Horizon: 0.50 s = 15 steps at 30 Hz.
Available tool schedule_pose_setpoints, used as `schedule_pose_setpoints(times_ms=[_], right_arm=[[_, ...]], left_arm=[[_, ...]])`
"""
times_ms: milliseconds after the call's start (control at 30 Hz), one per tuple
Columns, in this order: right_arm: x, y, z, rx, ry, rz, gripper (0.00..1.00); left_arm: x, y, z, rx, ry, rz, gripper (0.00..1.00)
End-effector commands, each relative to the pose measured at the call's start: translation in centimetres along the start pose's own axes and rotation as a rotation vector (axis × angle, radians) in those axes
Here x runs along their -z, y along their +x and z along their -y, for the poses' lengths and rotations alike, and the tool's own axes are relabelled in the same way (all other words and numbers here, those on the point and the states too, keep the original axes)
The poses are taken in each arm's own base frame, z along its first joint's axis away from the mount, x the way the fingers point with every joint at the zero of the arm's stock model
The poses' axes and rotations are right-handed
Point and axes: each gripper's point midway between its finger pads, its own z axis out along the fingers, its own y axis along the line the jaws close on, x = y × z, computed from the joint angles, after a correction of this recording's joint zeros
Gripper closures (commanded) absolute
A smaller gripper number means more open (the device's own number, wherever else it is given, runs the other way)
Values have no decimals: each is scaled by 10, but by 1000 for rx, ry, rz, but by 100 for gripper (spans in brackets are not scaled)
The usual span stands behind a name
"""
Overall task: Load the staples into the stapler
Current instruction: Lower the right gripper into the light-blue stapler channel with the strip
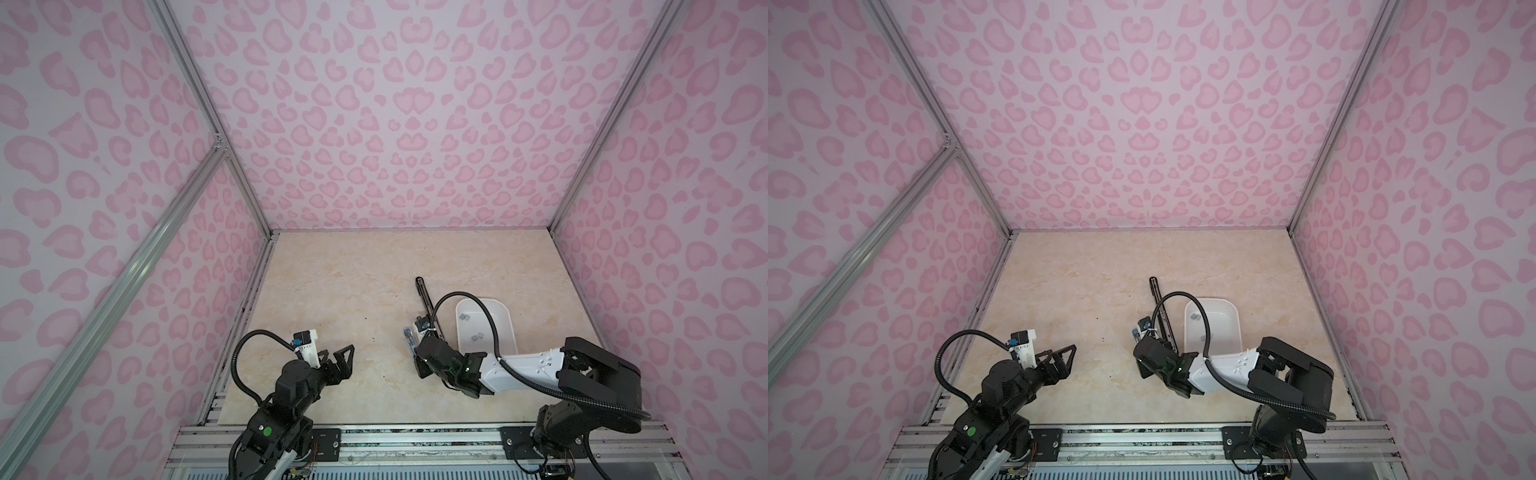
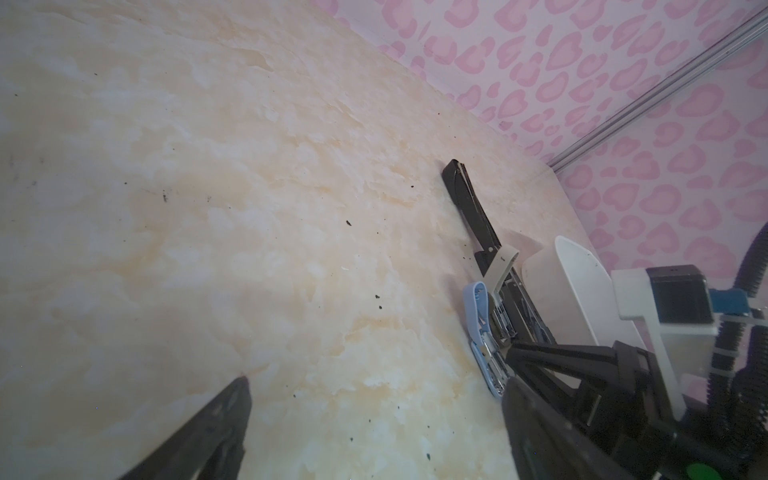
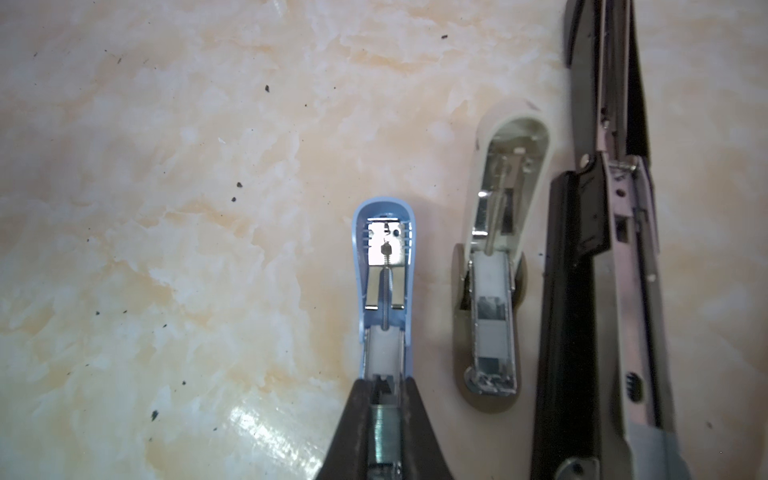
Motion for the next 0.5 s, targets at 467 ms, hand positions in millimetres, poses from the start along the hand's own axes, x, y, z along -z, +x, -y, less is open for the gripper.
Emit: schedule_pose_setpoints(times_ms=[467], right_arm=[[5, -9, -3, -11, -1, 13, 88]], left_arm=[[1, -3, 0, 3, -3, 9, 5]])
